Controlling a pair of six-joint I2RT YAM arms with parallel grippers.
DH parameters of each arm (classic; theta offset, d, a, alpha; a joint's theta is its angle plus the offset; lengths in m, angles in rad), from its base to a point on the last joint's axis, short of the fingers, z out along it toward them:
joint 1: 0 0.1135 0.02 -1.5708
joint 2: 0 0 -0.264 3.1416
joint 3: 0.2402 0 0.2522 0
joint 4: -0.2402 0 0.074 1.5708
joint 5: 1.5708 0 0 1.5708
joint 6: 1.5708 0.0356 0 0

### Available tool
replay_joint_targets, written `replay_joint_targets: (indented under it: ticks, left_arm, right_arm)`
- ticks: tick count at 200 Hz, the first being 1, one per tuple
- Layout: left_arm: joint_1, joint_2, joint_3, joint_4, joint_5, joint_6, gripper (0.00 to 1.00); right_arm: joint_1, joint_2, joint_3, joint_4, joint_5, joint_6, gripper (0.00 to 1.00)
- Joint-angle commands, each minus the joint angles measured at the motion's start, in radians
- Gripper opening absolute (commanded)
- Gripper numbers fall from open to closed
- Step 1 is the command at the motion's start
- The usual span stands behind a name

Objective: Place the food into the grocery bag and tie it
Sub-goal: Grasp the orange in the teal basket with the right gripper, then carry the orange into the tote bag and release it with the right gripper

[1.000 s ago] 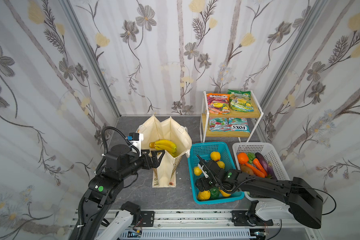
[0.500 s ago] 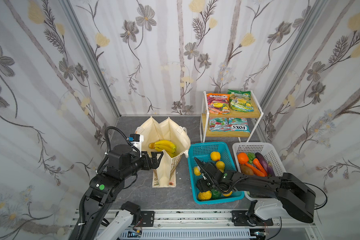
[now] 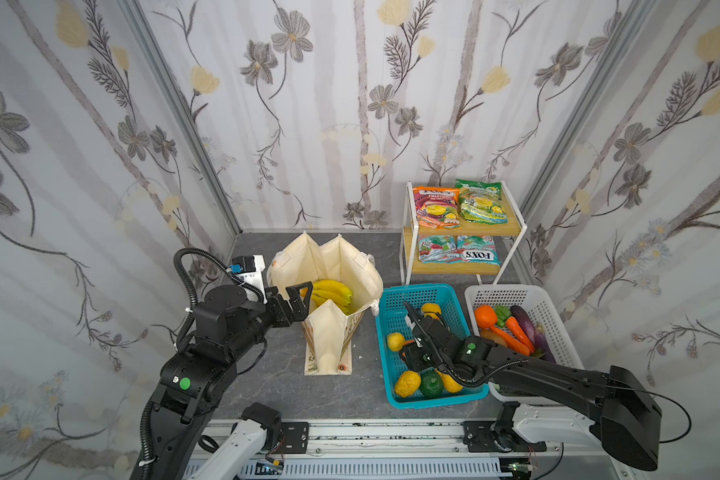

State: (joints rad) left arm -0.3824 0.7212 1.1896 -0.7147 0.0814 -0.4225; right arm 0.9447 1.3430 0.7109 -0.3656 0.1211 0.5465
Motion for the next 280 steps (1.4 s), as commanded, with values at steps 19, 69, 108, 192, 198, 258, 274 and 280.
replay_joint_targets:
  ticks: [19,69,108,192,198,258,274,280]
  left_arm:
    - [0.000,0.060,0.040,0.065,-0.101,0.013,1.00]
    - [0.000,0.150,0.084,0.058,-0.399,0.085,1.00]
    - [0.003,0.224,0.020,0.065,-0.537,0.113,1.00]
    - [0.096,0.240,-0.122,0.210,-0.419,0.079,0.86]
    - [0.115,0.238,-0.139,0.228,-0.389,0.075,0.83]
    - [0.180,0.272,-0.235,0.356,-0.150,0.002,0.59]
    - [0.182,0.279,-0.237,0.366,-0.149,-0.009,0.30]
    - [0.181,0.280,-0.238,0.368,-0.150,-0.014,0.20]
  right_arm:
    - [-0.071,-0.074,0.165,-0.067,0.094,-0.110,0.56]
    - [-0.090,0.028,0.581,-0.103,0.102,-0.277,0.58]
    - [-0.060,0.259,0.900,-0.146,0.025,-0.352,0.58]
    - [0.004,0.738,1.289,-0.187,-0.235,-0.366,0.54]
    - [0.010,0.756,1.292,-0.188,-0.236,-0.365,0.54]
    - [0.036,0.869,1.272,-0.254,-0.301,-0.359,0.54]
    - [0.034,0.902,1.267,-0.246,-0.314,-0.359,0.53]
    - [0.035,0.914,1.267,-0.244,-0.311,-0.358,0.53]
